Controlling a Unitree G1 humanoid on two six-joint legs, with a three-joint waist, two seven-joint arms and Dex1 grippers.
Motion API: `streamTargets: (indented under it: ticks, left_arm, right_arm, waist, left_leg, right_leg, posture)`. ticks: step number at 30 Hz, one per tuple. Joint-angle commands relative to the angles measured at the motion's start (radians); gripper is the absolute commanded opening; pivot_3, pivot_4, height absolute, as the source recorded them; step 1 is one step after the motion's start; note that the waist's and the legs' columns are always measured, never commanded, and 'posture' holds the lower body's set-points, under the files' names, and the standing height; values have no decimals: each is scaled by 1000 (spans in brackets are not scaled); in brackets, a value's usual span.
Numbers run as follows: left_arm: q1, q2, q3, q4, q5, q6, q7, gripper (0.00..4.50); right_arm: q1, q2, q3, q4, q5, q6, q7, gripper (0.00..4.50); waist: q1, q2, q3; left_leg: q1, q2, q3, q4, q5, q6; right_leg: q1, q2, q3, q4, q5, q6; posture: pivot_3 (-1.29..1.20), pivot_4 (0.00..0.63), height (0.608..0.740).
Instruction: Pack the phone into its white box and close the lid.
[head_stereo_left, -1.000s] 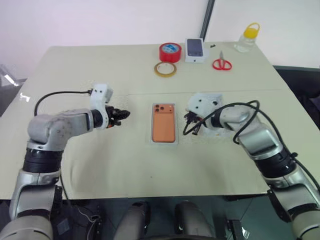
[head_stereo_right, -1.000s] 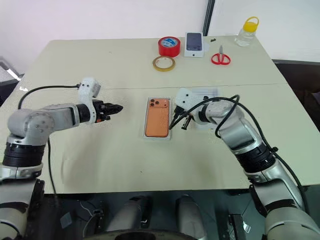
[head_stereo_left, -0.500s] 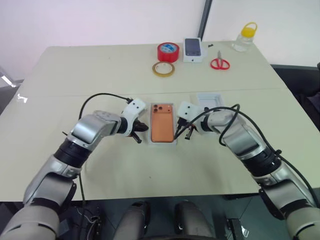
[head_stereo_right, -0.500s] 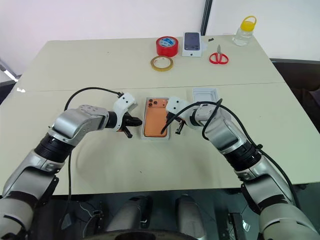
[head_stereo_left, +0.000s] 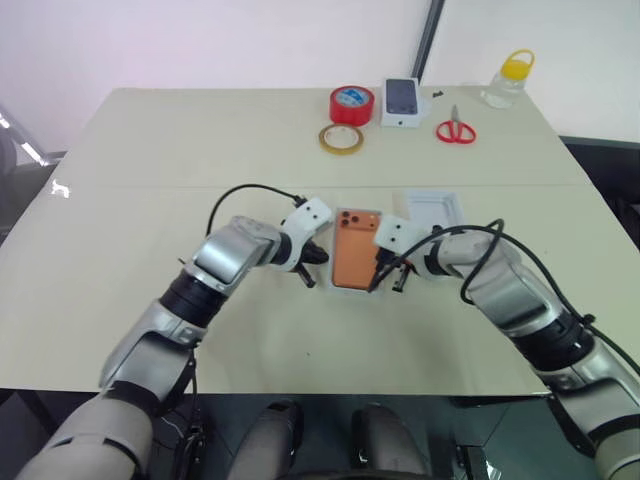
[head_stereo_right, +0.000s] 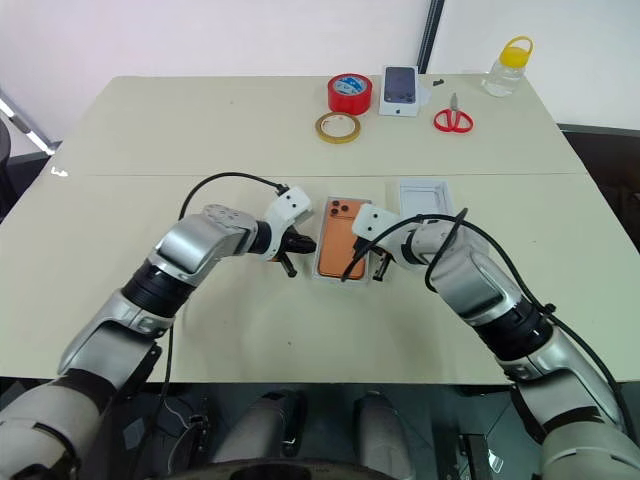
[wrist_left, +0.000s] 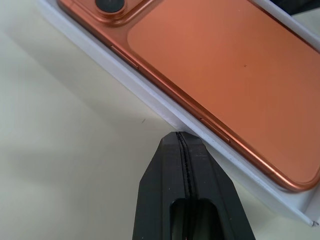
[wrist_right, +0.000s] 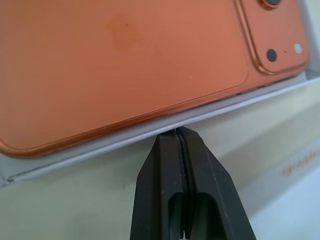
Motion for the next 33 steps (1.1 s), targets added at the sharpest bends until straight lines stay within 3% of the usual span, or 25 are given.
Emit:
streamTargets:
  ticks: [1, 7, 13, 21, 28, 33]
  left_arm:
    - [-28, -109, -68, -12, -12, -34, -63, 21]
    - [-41, -177, -79, 13, 15, -33, -99, 21]
    - [-38, -191, -74, 24, 33, -31, -117, 21]
    - [-29, -156, -32, 17, 41, -22, -108, 21]
    - [-17, -82, 64, -41, 19, -48, -114, 21]
    - [31, -15, 161, -107, -6, -208, -144, 0]
  right_arm:
    - [31, -32, -38, -82, 18, -1, 12, 0]
    - [109, -112, -99, -135, 27, 29, 12, 0]
    - [125, -123, -116, -146, 29, 37, 9, 0]
    - [123, -157, -135, -136, 25, 14, 20, 0]
    - [104, -234, -244, -156, 110, 14, 99, 0]
    - [12, -187, -320, -107, 196, 163, 84, 2338]
  waist:
    - [2, 0, 0]
    - [-1, 0, 0]
    - [-6, 0, 0]
    - [-6, 0, 0]
    - [-9, 0, 0]
    - [-14, 0, 0]
  left_leg:
    - [0, 0, 0, 0, 0, 0]
    - [0, 0, 0, 0, 0, 0]
    - [0, 1, 0, 0, 0, 0]
    - [0, 1, 0, 0, 0, 0]
    - [0, 1, 0, 0, 0, 0]
    - [0, 2, 1, 0, 0, 0]
  right_leg:
    - [0, 0, 0, 0, 0, 0]
    - [1, 0, 0, 0, 0, 1]
    - [0, 0, 0, 0, 0, 1]
    - [0, 1, 0, 0, 0, 1]
    - [-1, 1, 0, 1, 0, 1]
    - [-1, 1, 0, 1, 0, 0]
  posture:
    - [0, 150, 740]
    - [0, 150, 740]
    - [0, 150, 740]
    - [0, 150, 740]
    - [0, 150, 740]
    - [0, 150, 740]
